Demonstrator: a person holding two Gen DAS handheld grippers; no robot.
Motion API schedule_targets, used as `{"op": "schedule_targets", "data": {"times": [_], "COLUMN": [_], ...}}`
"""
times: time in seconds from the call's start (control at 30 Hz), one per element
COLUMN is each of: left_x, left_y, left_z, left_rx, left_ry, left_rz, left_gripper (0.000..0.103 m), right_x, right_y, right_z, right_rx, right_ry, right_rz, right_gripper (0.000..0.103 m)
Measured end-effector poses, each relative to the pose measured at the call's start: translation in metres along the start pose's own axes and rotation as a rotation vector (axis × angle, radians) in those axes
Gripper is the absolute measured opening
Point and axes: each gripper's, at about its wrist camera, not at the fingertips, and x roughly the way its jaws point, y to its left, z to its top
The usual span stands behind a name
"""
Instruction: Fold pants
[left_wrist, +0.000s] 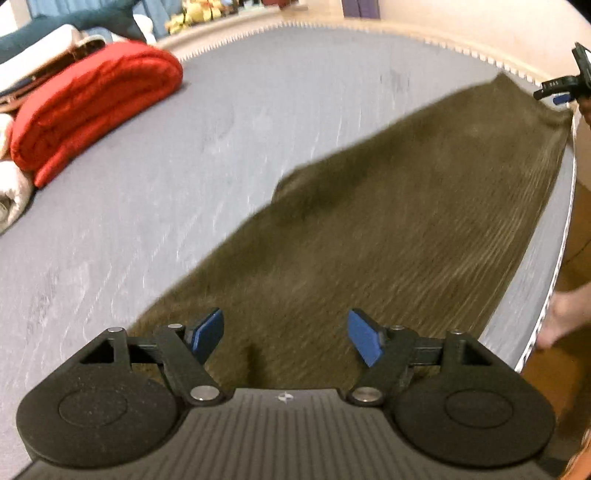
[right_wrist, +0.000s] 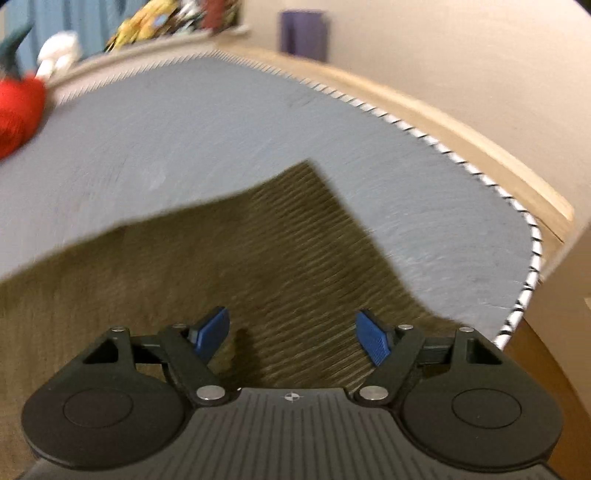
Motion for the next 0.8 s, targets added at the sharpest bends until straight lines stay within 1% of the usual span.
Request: {"op": "schedule_targets", "data": {"times": [0.1,0.2,0.3,0.4,0.47,0.53,0.6,0.7,0.8], "left_x": [-0.005,-0.008,-0.006,-0.005,-0.004,-0.001,0.000,0.002,0.004], "left_y": [-0.015,-0.017,-0.019,-0.021,-0.022,-0.022,-0.024,-0.023,-0.026], "left_z": [0.014,0.026,0.031,0.032,0.032,0.033,0.034,0.036,0.040], "left_rx": [0.005,-0.012,-0.041,-0.047,-0.047,-0.046,-0.047,-0.048,-0.044], "left_ry": [-0.040,-0.069,-0.087,-0.094,-0.091,-0.086,-0.080,-0.079,-0.080], "left_rz": [0.012,0.016,0.020,0.030,0.032,0.034,0.036,0.035,0.031], "left_gripper": [0.080,0.080,0.080,0.081,0.081,0.081,0.081,0.082,0.082], "right_x": [-0.021,-0.045,-0.069,-0.084,-0.085,-0.078,-0.065,-0.040,-0.025], "right_y": [-0.011,-0.014,-0.018,-0.027,-0.038,-0.052,-0.068,-0.093,-0.118], "right_z": [0.009,0.016,0.021,0.024,0.024,0.020,0.013,-0.005,-0.024], "right_rx": [0.077,0.134,0.216,0.298,0.348,0.395,0.441,0.518,0.621], "right_ry": [-0.085,-0.166,-0.222,-0.239,-0.225,-0.182,-0.115,0.023,0.094], "right_rz": [0.002,0.027,0.081,0.148,0.185,0.200,0.165,0.093,0.083], "right_gripper": [0.077,0.077,0.077,0.078,0.078,0.078,0.078,0.078,0.078]}}
